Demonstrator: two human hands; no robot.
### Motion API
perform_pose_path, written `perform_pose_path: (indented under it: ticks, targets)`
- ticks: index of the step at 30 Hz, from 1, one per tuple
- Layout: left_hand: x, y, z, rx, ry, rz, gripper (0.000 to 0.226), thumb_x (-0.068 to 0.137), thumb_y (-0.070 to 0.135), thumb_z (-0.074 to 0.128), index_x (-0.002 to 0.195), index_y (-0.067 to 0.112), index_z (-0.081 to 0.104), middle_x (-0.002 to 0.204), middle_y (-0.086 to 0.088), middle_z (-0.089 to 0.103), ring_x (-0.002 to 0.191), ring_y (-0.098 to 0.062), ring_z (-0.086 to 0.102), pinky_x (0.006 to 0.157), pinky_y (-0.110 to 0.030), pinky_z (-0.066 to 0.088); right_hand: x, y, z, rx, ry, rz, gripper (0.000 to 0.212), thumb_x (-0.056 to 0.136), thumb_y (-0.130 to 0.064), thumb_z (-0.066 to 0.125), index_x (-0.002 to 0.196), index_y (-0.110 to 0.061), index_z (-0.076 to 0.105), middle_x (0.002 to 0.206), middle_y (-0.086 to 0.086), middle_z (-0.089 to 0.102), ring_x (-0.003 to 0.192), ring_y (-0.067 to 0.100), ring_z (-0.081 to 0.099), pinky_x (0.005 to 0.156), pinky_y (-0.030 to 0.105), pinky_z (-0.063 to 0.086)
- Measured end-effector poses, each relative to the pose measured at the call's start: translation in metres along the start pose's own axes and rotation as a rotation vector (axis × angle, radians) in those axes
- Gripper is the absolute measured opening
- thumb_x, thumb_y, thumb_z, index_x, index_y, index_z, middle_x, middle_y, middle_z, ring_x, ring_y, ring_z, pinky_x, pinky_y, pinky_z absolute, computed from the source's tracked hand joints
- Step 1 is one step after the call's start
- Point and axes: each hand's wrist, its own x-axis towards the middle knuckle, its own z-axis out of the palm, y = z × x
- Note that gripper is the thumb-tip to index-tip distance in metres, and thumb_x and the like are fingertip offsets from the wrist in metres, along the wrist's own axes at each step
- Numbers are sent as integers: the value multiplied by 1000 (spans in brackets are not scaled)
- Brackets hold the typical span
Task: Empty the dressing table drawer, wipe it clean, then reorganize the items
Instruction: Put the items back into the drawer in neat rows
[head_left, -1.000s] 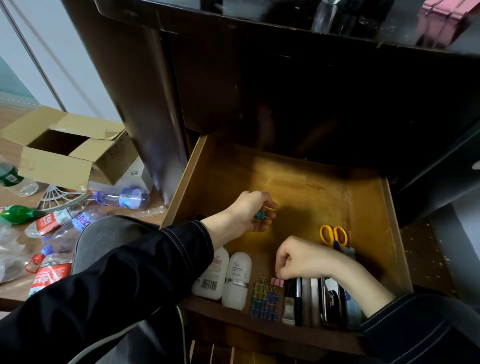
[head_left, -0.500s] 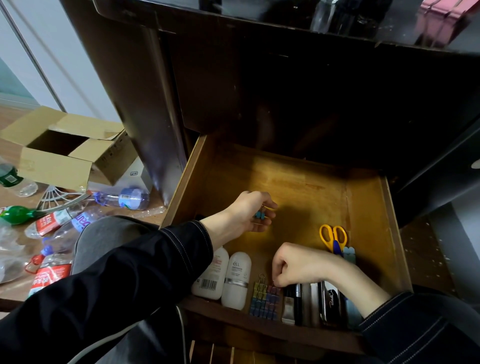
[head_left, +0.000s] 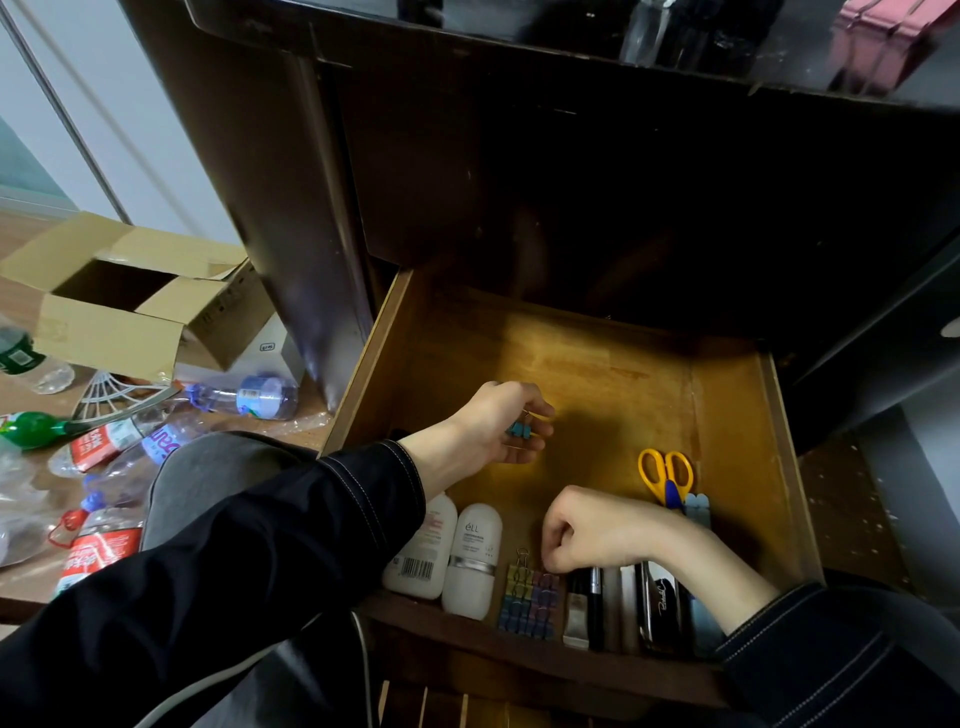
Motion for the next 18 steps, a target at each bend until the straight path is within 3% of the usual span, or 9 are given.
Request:
perform_pose_path:
  ticks: [4,6,8,11,14,18]
  targets:
    - [-3,1,0,-26,-41,-17,24,97,14,49,110,2,65,97,-17,72,77,-27,65,66,-33,58,1,2,-1,15,18,52,22,90,-33,66,85,-14,76,67,-4,64,59,7,54,57,29,43]
    - [-4,2,1,-39,-52,-28,28,99,15,45,114,2,64,104,-20,72,80,-30,67,69,-35,59,1,4,-4,37,90,84,25,92,-34,63,82,-14,75,61,-5,64,54,5,54,55,27,43]
    - [-5,2,1,-49,-62,-42,33,102,19,39,120,1,60,110,-23,71,85,-32,67,72,-36,59,0,7,-10,65,247,143,27,94,-35,62,79,-16,73,56,-5,64,50,4,55,54,27,44]
    - [-7,2,2,-50,-91,-72,40,106,28,34,130,1,54,116,-25,66,96,-38,67,77,-39,58,-4,10,-21,132,598,196,26,96,-38,59,79,-22,69,66,-2,69,63,15,66,64,35,53]
    - [-8,1,4,-46,-144,-112,45,108,33,34,136,1,49,124,-27,60,105,-43,66,82,-42,58,-7,6,-26,212,845,102,11,96,-34,61,88,-30,67,71,-15,67,71,7,65,67,35,54]
    - [-12,1,7,-39,-259,-133,48,108,39,32,136,2,44,123,-30,61,93,-40,68,86,-43,57,-8,1,-23,203,823,27,9,95,-33,63,103,-31,67,79,-14,65,69,5,59,60,29,49]
